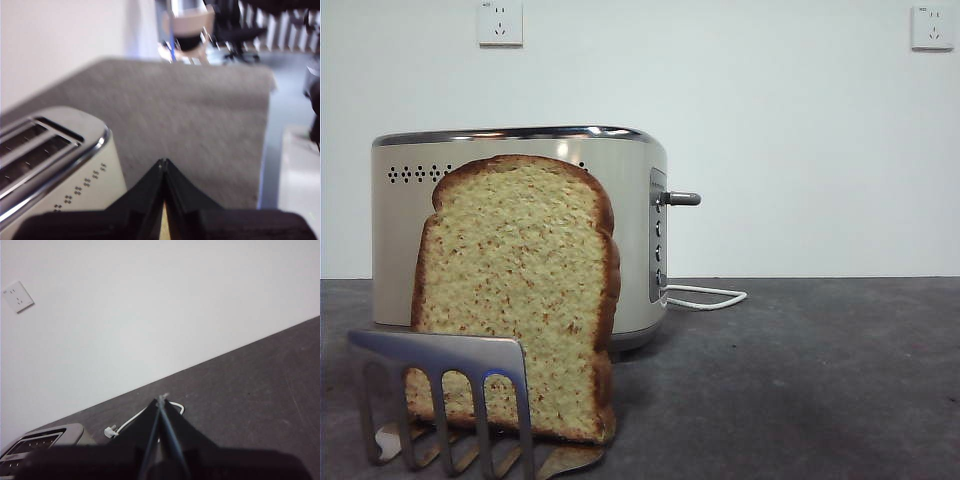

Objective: Pick up a slice of bread from the rack,put the bread on the toaster,press the button

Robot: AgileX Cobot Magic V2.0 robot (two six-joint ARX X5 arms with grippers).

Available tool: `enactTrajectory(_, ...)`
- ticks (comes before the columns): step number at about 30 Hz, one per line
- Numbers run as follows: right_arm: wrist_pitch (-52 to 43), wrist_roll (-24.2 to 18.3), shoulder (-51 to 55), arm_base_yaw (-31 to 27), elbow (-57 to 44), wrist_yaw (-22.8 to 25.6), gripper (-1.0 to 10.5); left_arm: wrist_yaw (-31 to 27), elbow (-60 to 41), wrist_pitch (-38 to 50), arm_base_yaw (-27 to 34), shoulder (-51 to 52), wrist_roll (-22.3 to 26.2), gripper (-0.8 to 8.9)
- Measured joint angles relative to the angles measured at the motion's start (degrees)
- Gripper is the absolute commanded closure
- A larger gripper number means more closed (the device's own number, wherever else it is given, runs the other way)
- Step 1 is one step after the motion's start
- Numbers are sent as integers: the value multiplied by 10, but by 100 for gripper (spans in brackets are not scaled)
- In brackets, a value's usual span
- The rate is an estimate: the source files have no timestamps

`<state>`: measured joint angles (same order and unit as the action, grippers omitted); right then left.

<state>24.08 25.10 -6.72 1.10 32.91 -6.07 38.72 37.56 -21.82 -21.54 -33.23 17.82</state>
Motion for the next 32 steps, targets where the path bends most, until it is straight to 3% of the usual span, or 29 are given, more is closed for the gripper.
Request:
enactTrajectory(6,34,0,-30,0,53,0,946,-51,127,-130,-62,-103,129,822)
enactTrajectory(11,59,0,-54,0,93,0,946,-140,236,-240,-122,-184,227,823)
enactTrajectory(17,102,0,-82,0,120,-4,946,-224,314,-326,-188,-270,298,803)
enactTrajectory(19,113,0,-90,0,125,-4,946,-246,330,-332,-205,-291,310,690)
enactTrajectory(21,123,0,-98,0,127,-4,946,-285,343,-332,-227,-312,321,457)
enactTrajectory(23,135,0,-102,0,127,-4,946,-337,349,-330,-248,-328,326,296)
enactTrajectory(26,145,0,-104,0,127,-4,946,-397,349,-332,-273,-345,330,283)
enactTrajectory(32,138,-1,-104,0,127,-4,947,-403,349,-340,-297,-389,332,282)
